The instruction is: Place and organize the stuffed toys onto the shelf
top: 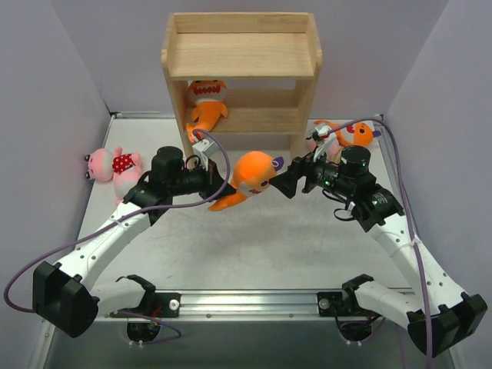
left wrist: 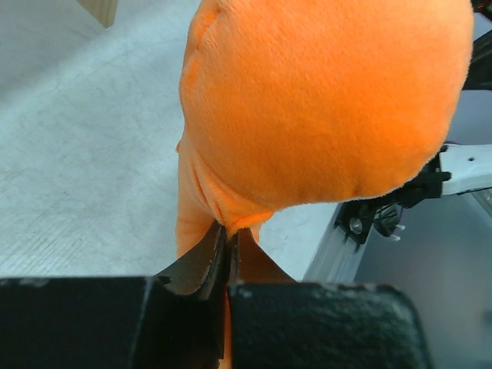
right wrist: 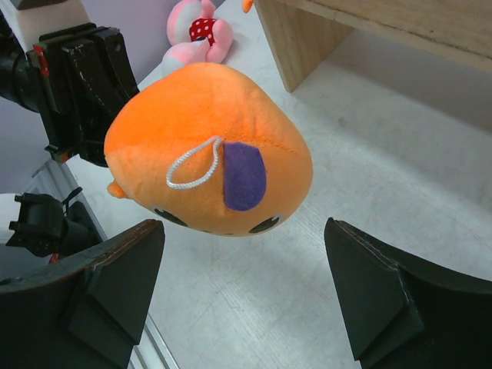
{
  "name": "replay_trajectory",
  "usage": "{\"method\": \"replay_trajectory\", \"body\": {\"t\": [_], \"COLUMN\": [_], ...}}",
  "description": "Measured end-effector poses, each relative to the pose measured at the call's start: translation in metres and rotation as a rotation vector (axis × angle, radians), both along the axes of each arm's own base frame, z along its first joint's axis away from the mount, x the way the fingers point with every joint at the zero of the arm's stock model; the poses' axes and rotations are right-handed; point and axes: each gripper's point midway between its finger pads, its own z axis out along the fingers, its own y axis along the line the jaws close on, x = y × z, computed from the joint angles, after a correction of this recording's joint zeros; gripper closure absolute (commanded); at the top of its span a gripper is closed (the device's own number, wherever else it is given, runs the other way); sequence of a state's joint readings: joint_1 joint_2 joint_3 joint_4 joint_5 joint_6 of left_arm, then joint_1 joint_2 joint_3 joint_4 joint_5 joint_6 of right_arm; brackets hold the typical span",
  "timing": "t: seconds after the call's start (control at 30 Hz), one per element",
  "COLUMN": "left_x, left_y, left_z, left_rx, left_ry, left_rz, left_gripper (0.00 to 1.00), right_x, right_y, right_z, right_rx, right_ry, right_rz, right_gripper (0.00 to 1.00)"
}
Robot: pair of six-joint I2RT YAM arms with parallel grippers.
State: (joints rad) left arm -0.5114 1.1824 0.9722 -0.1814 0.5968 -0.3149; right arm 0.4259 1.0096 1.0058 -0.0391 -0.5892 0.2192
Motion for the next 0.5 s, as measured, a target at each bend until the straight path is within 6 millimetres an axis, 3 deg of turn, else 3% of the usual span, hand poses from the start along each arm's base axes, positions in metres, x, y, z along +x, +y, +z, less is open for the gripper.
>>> {"method": "replay_trajectory", "body": {"t": [0.2,0.5], "left_x": [-0.006,-0.015], "left_y": [-0.001,-0.002], "left_z": [0.019,0.025], "left_rx": [-0.095,-0.177], "left_ry": [0.041,0.104], "left_rz": [-0.021,-0.064], "left_gripper": [0.98,0.98], "right_x": [0.005,-0.004], "right_y": [0.014,0.045], "right_z": [-0.002,-0.005], "right_rx": [0.014,0.059], "right_ry": [-0.02,-0.012], "right_rz": [0.082,0.244], "right_gripper": [0.12,0.16]}}
